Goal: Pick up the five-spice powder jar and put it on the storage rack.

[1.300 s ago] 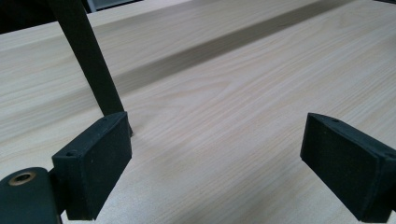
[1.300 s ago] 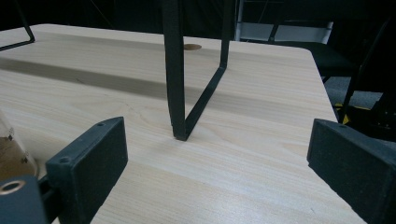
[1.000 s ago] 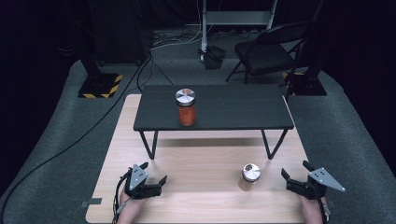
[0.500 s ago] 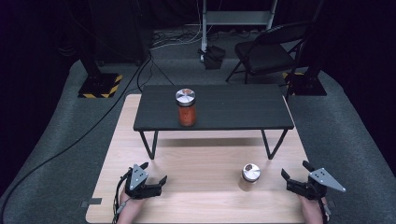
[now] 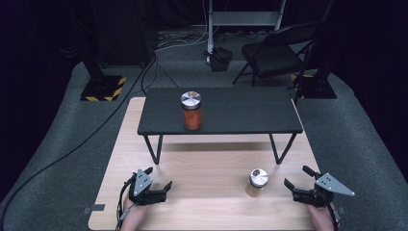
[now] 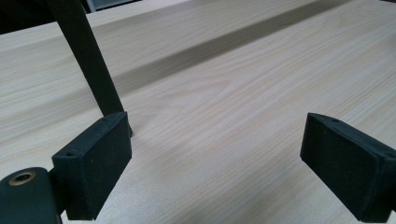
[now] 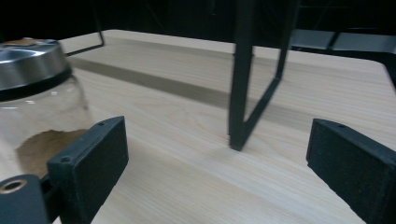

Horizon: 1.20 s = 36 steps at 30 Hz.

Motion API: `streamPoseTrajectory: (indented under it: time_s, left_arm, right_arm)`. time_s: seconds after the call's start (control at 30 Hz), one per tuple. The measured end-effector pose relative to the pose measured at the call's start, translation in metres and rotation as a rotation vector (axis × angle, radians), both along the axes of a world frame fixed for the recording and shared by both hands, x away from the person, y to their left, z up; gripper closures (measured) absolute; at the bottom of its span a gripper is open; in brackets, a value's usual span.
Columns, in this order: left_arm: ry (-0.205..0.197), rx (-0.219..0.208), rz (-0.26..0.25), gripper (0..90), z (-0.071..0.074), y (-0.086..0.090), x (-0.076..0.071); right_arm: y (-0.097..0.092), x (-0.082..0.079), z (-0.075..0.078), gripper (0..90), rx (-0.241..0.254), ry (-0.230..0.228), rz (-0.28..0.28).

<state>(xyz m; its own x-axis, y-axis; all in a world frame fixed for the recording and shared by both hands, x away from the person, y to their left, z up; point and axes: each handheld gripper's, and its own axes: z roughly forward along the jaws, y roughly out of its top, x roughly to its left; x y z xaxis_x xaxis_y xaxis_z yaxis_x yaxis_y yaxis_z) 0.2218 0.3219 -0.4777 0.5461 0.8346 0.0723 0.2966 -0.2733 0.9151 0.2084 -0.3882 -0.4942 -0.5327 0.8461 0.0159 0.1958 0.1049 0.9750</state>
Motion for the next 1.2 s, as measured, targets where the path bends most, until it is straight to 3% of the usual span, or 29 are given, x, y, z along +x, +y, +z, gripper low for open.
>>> streamPoseTrajectory:
  time_s: [0.63, 1.2]
  left_arm:
    - [0.003, 0.0, -0.001, 8.7, 0.0, 0.0, 0.001]
    - [0.005, -0.001, 0.0, 8.7, 0.0, 0.0, 0.001]
  right_arm:
    - [0.009, 0.023, 0.017, 5.6, -0.051, 0.03, 0.286]
    - [0.033, 0.034, 0.021, 7.9, -0.086, 0.044, 0.376]
